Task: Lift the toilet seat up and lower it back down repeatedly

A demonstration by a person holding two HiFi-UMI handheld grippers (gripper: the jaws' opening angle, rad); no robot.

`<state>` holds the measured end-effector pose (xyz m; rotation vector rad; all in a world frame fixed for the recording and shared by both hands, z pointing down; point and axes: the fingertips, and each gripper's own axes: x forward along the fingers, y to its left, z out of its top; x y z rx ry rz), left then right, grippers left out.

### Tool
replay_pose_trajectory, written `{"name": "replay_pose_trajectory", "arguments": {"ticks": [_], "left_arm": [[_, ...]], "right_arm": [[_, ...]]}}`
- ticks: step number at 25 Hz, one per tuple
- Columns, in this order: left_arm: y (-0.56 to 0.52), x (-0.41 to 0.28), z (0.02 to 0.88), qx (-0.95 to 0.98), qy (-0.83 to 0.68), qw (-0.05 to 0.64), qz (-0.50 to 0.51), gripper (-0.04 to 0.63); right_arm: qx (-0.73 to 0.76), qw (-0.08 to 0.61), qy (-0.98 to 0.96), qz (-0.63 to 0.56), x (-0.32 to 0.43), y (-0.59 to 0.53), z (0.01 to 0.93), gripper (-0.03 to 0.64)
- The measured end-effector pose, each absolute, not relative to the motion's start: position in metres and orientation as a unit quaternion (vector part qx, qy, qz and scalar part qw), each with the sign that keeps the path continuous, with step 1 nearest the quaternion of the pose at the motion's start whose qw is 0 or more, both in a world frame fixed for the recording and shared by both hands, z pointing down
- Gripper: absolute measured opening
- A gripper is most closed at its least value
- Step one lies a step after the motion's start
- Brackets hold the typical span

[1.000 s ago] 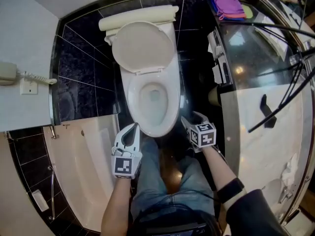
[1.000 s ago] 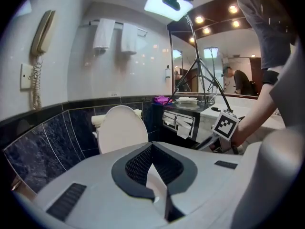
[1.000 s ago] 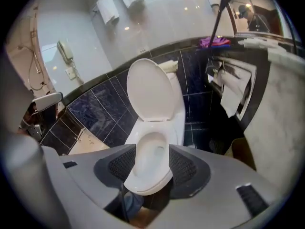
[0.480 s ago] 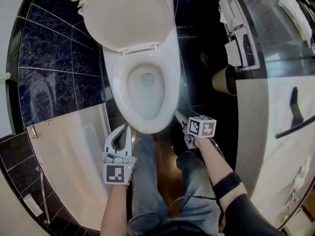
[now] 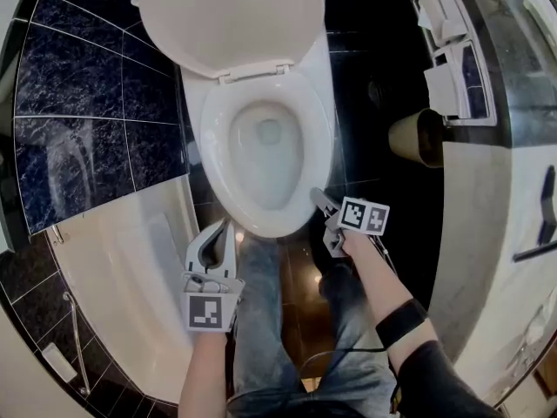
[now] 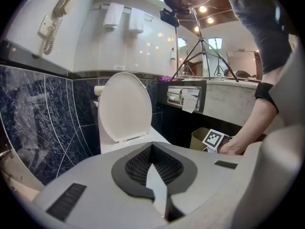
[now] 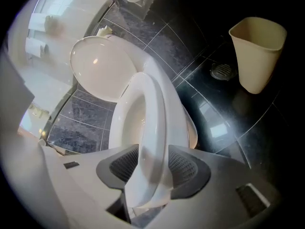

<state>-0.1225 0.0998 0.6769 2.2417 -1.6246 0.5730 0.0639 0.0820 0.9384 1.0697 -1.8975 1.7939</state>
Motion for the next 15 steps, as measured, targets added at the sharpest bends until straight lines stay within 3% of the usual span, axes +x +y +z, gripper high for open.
{"name": "replay_pose_trajectory", "arguments": {"ticks": [6,15], "left_arm": [[0.104,-0.129,0.688,0.778,-0.569,0.168,0.205,0.000],[0.107,-0.124,0.691,0.779,-0.569,0.174,0.199,0.000]], "right_arm": [[0.382,0.153,-0.655,0.634,0.065,0.078,0.937,0.143],[0.385,0.141,-0.639,0.651,0.067,0.079,0.938,0.132]]}}
